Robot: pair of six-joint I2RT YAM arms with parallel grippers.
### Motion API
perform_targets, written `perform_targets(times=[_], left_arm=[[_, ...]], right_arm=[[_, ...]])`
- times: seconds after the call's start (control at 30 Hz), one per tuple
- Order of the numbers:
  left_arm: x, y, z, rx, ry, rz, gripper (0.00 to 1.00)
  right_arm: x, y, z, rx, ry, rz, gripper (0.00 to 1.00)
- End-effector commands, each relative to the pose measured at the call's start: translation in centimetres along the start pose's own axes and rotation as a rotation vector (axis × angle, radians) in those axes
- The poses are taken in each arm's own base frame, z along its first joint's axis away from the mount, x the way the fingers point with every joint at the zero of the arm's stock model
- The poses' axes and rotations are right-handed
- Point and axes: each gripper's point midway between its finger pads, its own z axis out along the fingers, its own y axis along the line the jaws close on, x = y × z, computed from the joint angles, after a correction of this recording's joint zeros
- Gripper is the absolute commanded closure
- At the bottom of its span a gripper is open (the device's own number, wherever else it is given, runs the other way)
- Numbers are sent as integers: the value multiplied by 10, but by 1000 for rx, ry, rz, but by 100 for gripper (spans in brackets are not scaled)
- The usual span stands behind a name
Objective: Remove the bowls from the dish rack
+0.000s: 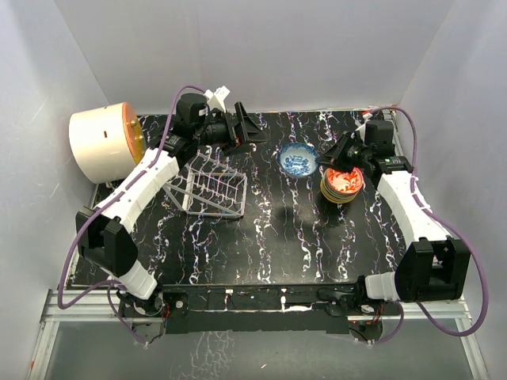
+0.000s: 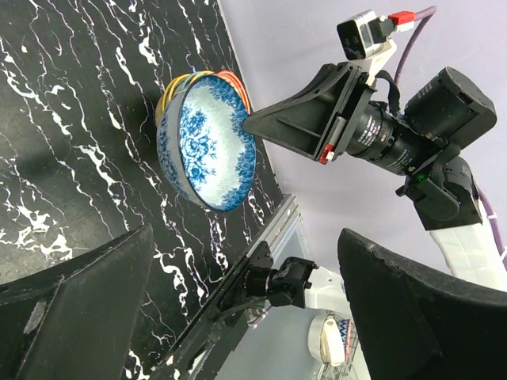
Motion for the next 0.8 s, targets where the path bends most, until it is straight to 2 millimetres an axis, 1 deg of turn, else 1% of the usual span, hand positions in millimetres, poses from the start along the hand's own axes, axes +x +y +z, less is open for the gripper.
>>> perform_targets(times=[0.0, 0.07, 0.1, 0.2, 0.43, 0.6, 0.77], left_arm=[[-7, -16, -8, 26, -25, 48, 3], [-6, -14, -6, 30, -17, 42, 3], [-6, -13, -5, 30, -16, 41, 3], [-5, -11, -3, 31, -12, 32, 3], [-3, -8, -2, 26, -6, 29, 3], [-4, -7, 0, 27, -3, 28, 3], [-1, -3, 2, 16, 4, 24, 3]], right_arm=[[-30, 11, -15, -31, -105, -47, 92], [-29, 10, -15, -31, -101, -43, 93], [-34, 5, -18, -20, -116, -31, 93], [-39, -1, -25, -1, -144, -21, 92], [-54, -25, -51, 40, -200, 21, 93], [-59, -40, -64, 92, -231, 74, 92], [-59, -50, -73, 127, -252, 104, 92]])
